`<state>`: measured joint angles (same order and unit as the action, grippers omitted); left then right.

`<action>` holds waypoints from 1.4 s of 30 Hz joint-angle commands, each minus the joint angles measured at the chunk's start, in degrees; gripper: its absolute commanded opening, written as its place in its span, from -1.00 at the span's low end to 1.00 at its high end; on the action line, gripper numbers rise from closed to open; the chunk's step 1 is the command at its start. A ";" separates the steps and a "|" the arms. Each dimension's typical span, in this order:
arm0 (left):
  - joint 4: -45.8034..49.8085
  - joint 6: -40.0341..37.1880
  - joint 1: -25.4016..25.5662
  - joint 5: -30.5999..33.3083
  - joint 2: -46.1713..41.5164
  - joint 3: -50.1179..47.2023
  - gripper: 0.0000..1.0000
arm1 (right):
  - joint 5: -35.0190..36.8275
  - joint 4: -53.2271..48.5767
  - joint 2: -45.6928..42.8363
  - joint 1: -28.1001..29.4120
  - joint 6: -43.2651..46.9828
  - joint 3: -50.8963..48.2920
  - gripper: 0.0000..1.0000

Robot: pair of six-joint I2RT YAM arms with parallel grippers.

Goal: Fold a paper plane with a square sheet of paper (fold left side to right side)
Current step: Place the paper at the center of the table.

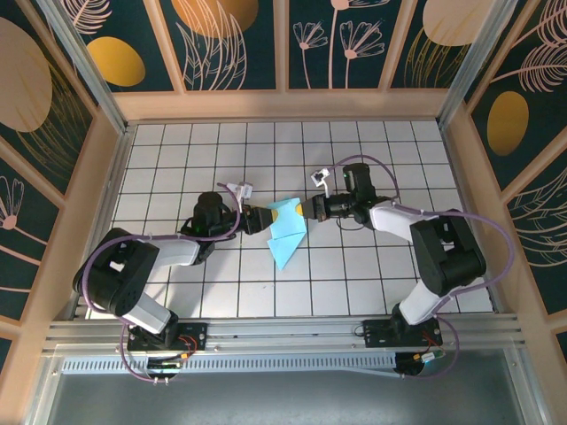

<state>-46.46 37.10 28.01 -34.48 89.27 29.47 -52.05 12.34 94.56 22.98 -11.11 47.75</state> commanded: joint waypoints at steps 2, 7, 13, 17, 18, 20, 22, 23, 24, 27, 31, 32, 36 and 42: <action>9.22 -3.91 -0.50 12.02 -2.81 0.94 0.15 | 7.56 -5.97 1.93 0.00 -3.25 3.47 -1.00; 19.02 -8.10 -0.41 19.64 -10.59 1.63 0.05 | 11.10 -11.18 2.69 -0.70 -9.01 6.52 -1.00; 31.92 -14.80 7.26 27.63 -17.64 4.43 -0.06 | 14.16 -19.99 5.76 -1.51 -14.46 10.79 -1.00; 37.80 -15.45 13.34 31.54 -15.66 7.09 -0.13 | 13.76 -20.30 6.91 -2.38 -17.45 11.39 -1.00; 39.14 -15.60 14.91 33.13 -14.95 7.86 -0.13 | 13.57 -20.25 7.13 -2.50 -18.07 11.54 -1.00; 41.88 -16.21 17.89 36.56 -13.11 9.83 -0.13 | 13.23 -20.33 7.38 -2.76 -19.06 11.84 -1.00; 44.36 -16.60 20.58 39.34 -10.64 12.18 -0.13 | 13.12 -20.37 7.55 -2.88 -19.48 12.06 -1.00; 45.30 -16.78 21.92 40.69 -9.35 13.45 -0.13 | 13.27 -20.49 7.63 -2.94 -19.56 12.27 -1.00; 46.20 -16.87 23.05 41.96 -7.96 14.63 -0.13 | 13.38 -20.81 7.82 -3.01 -19.55 12.47 -1.00; 48.60 -17.28 26.58 45.64 -3.97 18.32 -0.12 | 13.64 -21.60 8.22 -3.10 -19.65 13.08 -1.00; 51.50 -17.53 29.95 49.15 1.14 23.01 -0.10 | 13.51 -21.48 8.44 -3.12 -20.09 13.33 -1.00; 52.33 -17.57 30.84 50.06 2.48 24.34 -0.09 | 13.47 -21.62 8.42 -3.11 -20.09 13.42 -1.00; 56.49 -17.52 33.60 54.81 7.80 29.69 -0.05 | 13.64 -21.92 8.47 -3.12 -19.83 13.76 -1.00; 64.93 -17.79 37.54 65.54 15.14 36.42 -0.01 | 13.55 -21.83 8.76 -3.07 -19.91 13.90 -1.00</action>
<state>11.20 20.14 64.27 23.46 102.24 63.24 -38.94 -8.05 102.28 20.27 -30.59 59.88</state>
